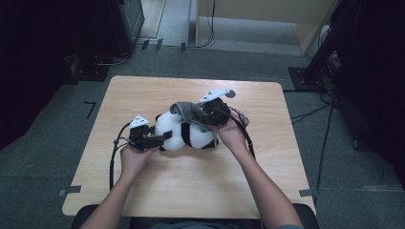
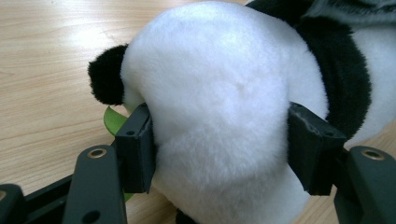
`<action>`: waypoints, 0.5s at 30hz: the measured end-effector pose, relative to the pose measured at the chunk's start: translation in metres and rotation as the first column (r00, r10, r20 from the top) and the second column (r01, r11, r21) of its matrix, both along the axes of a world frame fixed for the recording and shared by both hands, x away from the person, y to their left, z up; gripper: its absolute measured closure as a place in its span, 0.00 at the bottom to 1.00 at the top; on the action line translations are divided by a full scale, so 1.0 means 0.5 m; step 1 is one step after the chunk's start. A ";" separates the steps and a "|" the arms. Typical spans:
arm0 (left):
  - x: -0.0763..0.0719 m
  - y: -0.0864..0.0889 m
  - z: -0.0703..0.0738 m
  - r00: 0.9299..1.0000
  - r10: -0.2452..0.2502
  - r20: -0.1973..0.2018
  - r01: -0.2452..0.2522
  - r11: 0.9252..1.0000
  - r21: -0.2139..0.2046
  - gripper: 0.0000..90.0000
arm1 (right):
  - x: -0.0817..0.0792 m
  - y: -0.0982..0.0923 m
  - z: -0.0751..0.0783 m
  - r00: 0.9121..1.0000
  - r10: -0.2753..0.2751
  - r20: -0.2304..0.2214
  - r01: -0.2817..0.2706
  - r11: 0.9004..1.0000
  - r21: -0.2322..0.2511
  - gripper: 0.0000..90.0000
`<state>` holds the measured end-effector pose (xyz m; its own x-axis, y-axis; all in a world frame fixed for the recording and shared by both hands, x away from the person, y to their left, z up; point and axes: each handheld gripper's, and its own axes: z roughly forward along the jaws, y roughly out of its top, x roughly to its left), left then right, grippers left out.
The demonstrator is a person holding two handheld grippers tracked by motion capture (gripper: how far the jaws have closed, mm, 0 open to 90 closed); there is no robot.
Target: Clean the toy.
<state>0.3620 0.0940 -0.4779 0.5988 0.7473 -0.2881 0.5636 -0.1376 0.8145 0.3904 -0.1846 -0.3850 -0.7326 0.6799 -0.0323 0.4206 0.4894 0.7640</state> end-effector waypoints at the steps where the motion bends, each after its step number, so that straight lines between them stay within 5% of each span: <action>1: 0.000 0.000 0.000 1.000 0.000 -0.001 0.000 1.000 0.000 0.38 | -0.001 -0.009 0.001 1.000 -0.007 0.006 0.007 1.000 -0.002 0.83; 10: 0.001 0.002 -0.001 1.000 -0.001 -0.007 0.001 1.000 -0.005 0.38 | -0.003 -0.080 -0.005 0.996 -0.086 -0.018 0.086 0.996 0.030 0.83; 15: 0.001 0.003 -0.002 1.000 -0.003 -0.007 0.003 1.000 -0.007 0.38 | -0.005 -0.083 -0.004 0.996 -0.089 -0.020 0.090 0.995 0.035 0.83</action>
